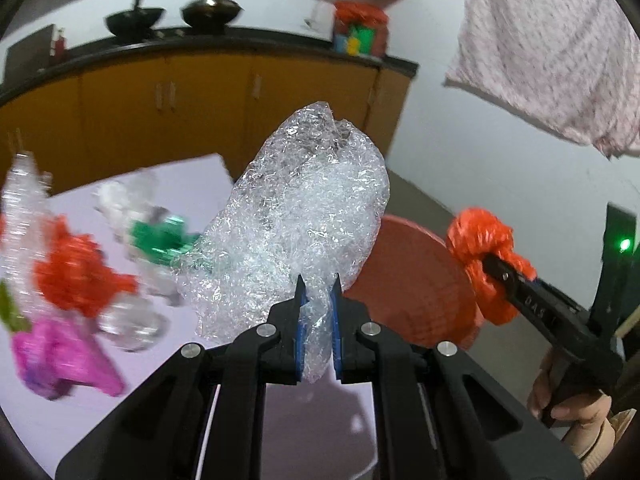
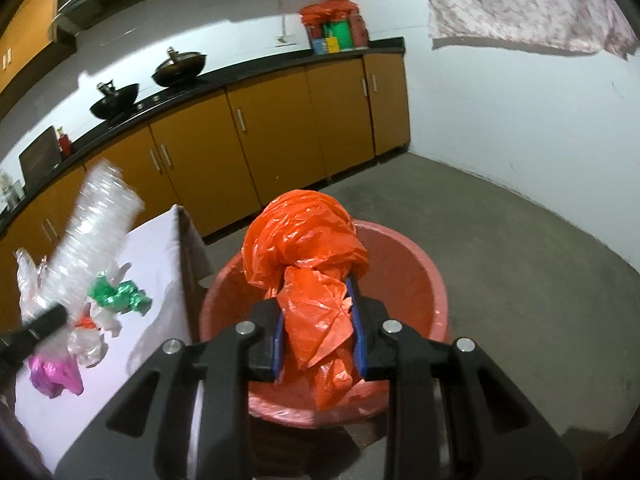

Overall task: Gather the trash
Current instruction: 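Carry both bags over the orange basket and open both tools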

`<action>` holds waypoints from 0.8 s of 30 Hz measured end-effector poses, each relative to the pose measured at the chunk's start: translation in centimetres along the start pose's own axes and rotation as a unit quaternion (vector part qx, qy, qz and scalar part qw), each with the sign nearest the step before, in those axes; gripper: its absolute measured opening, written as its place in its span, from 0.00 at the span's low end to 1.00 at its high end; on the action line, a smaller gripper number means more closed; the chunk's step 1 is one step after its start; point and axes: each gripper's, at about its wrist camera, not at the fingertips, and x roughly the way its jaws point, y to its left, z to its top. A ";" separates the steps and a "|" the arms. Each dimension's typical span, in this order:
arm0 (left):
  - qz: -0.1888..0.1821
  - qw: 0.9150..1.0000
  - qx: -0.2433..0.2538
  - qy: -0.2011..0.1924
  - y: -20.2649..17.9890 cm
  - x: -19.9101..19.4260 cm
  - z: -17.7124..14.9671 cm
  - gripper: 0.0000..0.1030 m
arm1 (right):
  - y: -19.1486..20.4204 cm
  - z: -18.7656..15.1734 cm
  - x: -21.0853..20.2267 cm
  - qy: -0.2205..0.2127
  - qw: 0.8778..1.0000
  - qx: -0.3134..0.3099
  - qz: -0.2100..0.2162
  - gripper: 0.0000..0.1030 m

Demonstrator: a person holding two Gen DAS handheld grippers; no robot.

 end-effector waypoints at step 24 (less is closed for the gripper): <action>-0.028 0.996 0.032 0.072 -5.3 6.7 -0.9 0.10 | -4.0 2.1 4.5 0.019 0.999 0.030 0.021 0.28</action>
